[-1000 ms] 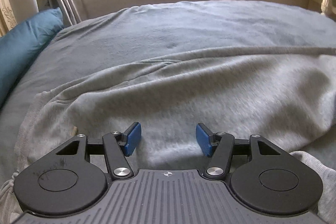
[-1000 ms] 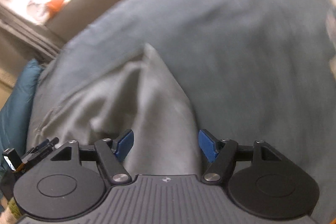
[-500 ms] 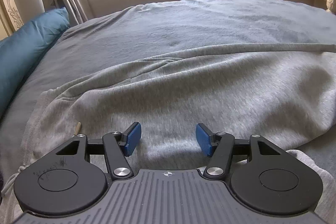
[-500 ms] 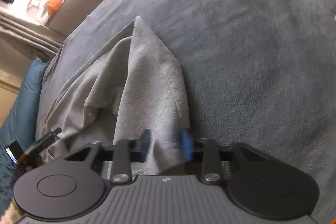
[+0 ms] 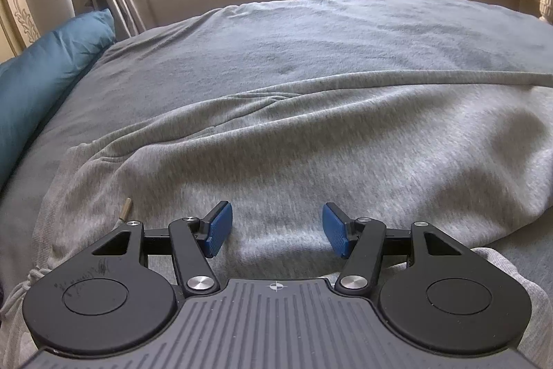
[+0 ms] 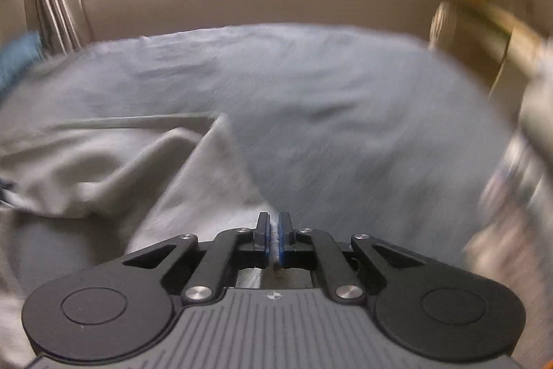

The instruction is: Fold clothes

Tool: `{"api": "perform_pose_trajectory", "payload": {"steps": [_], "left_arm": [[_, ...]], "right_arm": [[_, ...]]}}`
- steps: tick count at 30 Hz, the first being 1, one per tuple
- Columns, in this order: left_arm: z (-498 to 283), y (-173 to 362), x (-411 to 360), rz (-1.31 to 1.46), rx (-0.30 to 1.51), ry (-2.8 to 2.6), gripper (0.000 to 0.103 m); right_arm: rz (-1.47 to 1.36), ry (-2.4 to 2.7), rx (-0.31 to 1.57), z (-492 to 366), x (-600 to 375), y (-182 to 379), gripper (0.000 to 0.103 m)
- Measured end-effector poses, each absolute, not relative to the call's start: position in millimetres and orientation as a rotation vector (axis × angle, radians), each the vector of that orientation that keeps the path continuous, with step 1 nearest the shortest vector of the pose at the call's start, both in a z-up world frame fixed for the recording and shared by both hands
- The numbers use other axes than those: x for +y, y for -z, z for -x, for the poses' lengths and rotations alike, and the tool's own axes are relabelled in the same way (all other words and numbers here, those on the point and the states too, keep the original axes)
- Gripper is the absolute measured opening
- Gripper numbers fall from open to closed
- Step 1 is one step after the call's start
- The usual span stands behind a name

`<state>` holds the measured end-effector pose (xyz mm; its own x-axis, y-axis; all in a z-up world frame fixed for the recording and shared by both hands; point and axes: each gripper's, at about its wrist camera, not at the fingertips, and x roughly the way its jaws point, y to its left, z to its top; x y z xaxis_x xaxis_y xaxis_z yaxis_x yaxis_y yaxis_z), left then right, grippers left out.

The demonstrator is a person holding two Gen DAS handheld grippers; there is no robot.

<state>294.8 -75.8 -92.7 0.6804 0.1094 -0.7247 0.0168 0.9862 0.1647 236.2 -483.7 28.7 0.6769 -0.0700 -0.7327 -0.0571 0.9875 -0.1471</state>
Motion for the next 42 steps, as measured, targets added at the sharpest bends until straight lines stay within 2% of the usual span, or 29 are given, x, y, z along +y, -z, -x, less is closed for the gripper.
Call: {"api": "perform_pose_trajectory", "payload": {"steps": [4,10,14,23,28,30,33,39,42], "left_arm": [[-296.1,93.5,-74.2,-0.167,0.82,-0.057,0.058],[-305.0,94.1,-67.0,-0.163,0.816,-0.08,0.058],[-312.0,95.8,-62.0,-0.155,0.817,-0.097,0.058],[-317.4,100.5,-62.3,-0.18,0.812,-0.091,0.06],[-317.3,101.6,-60.1,-0.174,0.806,-0.086,0.062],[-317.1,101.9,-58.9,-0.171,0.803,-0.083,0.062],[-318.0,101.5,-57.0,-0.16,0.802,-0.078,0.063],[-309.7,84.3,-55.9,-0.117,0.736,-0.075,0.062],[-296.1,63.4,-69.6,-0.123,0.666,-0.004,0.062]], "right_arm": [[0.423,0.099,0.774,-274.5,-484.5,-40.6,0.004],[0.644,0.201,0.757,-338.3,-503.4,-37.9,0.004],[0.699,0.247,0.777,-372.7,-514.4,-22.7,0.003],[0.626,0.355,0.918,-428.3,-545.9,38.1,0.004],[0.438,0.468,0.934,-425.4,-564.1,36.8,0.011],[0.279,0.404,0.898,-408.3,-563.7,19.5,0.015],[0.021,0.255,0.837,-375.1,-558.3,-9.2,0.029],[-0.324,-0.077,0.87,-297.2,-521.2,-48.4,0.037],[-0.467,-0.187,0.913,-268.5,-503.5,-49.5,0.043]]}}
